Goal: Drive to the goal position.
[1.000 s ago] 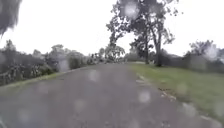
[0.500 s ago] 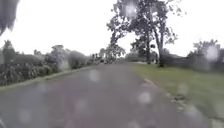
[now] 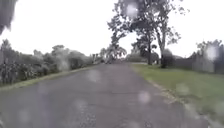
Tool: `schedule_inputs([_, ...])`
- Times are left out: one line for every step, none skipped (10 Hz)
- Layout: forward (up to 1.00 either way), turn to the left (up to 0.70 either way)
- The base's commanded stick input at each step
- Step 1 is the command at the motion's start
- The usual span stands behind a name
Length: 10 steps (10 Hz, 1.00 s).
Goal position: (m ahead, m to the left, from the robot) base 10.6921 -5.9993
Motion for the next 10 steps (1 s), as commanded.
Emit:
schedule_inputs([1.0, 0.0])
schedule_inputs([1.0, 0.0])
schedule_inputs([1.0, 0.0])
schedule_inputs([1.0, 0.0])
schedule_inputs([1.0, 0.0])
schedule_inputs([1.0, -0.01])
schedule_inputs([1.0, -0.01])
schedule_inputs([1.0, -0.4])
schedule_inputs([1.0, -0.4])
schedule_inputs([1.0, -0.4])
